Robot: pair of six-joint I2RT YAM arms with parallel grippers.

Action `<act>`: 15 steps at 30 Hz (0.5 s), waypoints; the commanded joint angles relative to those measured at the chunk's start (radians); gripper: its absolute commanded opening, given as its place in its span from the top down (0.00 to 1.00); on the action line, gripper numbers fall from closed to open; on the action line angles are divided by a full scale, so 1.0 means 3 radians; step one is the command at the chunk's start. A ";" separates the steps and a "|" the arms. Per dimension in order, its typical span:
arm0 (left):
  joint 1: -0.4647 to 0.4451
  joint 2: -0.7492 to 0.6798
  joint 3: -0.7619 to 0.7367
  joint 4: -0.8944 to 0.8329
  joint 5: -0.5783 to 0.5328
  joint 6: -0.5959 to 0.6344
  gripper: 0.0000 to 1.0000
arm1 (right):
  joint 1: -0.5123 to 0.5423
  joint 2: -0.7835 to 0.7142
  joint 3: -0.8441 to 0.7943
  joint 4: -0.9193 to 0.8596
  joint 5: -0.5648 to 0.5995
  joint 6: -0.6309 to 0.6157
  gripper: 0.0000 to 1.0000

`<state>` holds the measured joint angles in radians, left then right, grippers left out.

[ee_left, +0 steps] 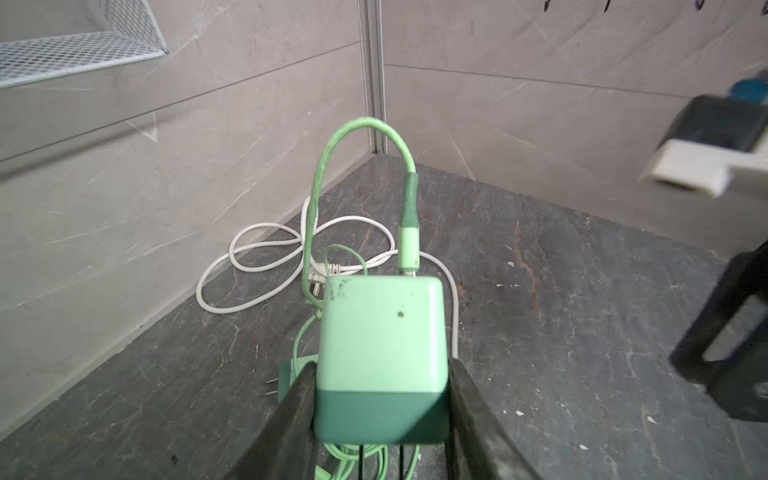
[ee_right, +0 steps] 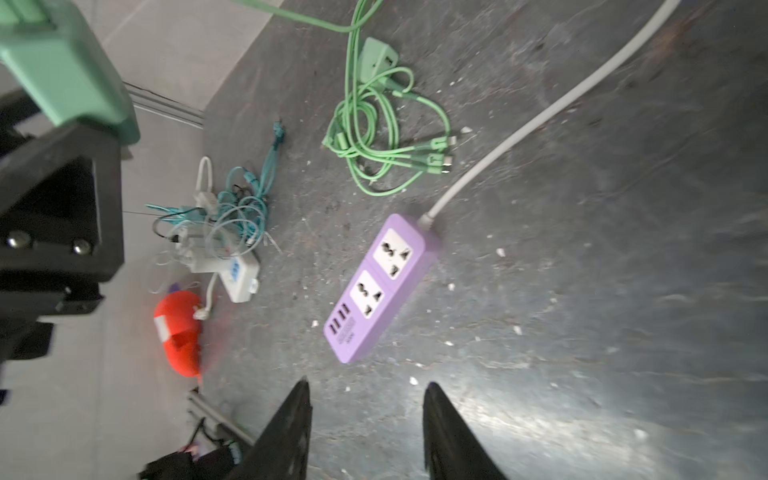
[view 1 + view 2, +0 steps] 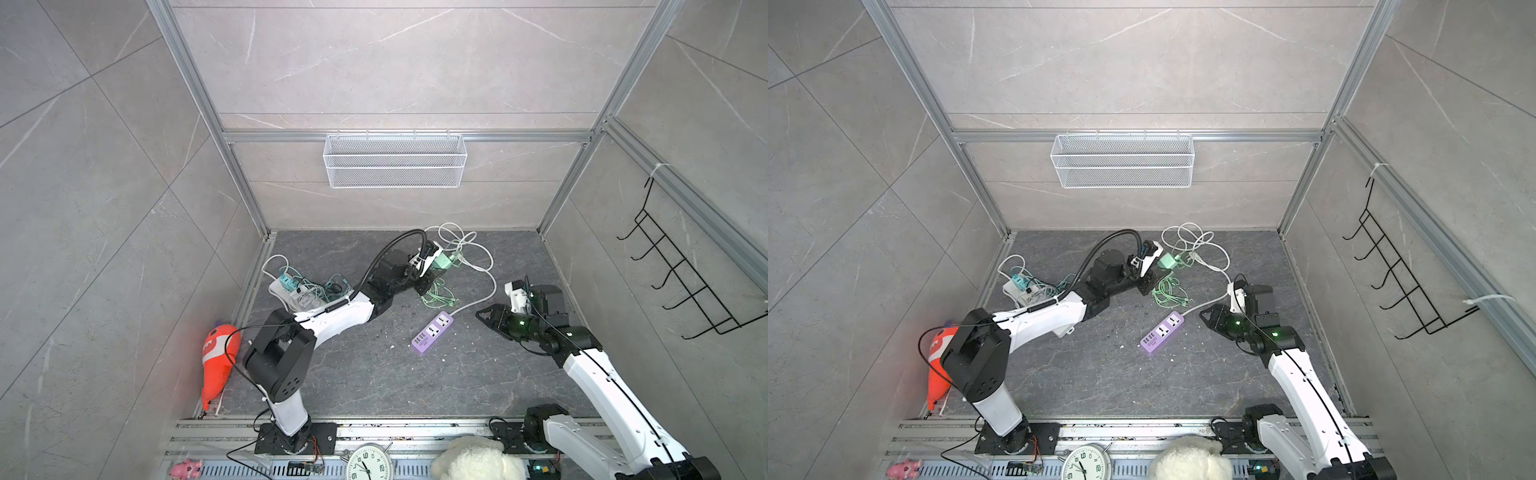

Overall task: Insert the plug
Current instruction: 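Lift the green charger with the left gripper toward the right gripper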

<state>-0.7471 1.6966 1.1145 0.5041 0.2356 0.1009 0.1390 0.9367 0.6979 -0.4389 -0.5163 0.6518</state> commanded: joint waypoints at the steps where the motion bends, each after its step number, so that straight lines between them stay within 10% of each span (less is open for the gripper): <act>1: -0.0024 -0.0111 -0.0442 0.1227 -0.0054 -0.0373 0.83 | 0.0106 0.0068 -0.0099 0.0851 -0.0342 0.0542 0.53; 15: -0.0025 -0.0176 -0.0821 0.1643 -0.0007 -0.0407 0.83 | 0.0489 0.1033 0.1027 0.0743 -0.0247 0.0071 0.52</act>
<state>-0.7528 1.6817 0.8749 0.8875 0.2352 -0.0029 0.2806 1.1992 0.9443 -0.1963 -0.5831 0.7307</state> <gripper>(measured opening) 0.432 0.480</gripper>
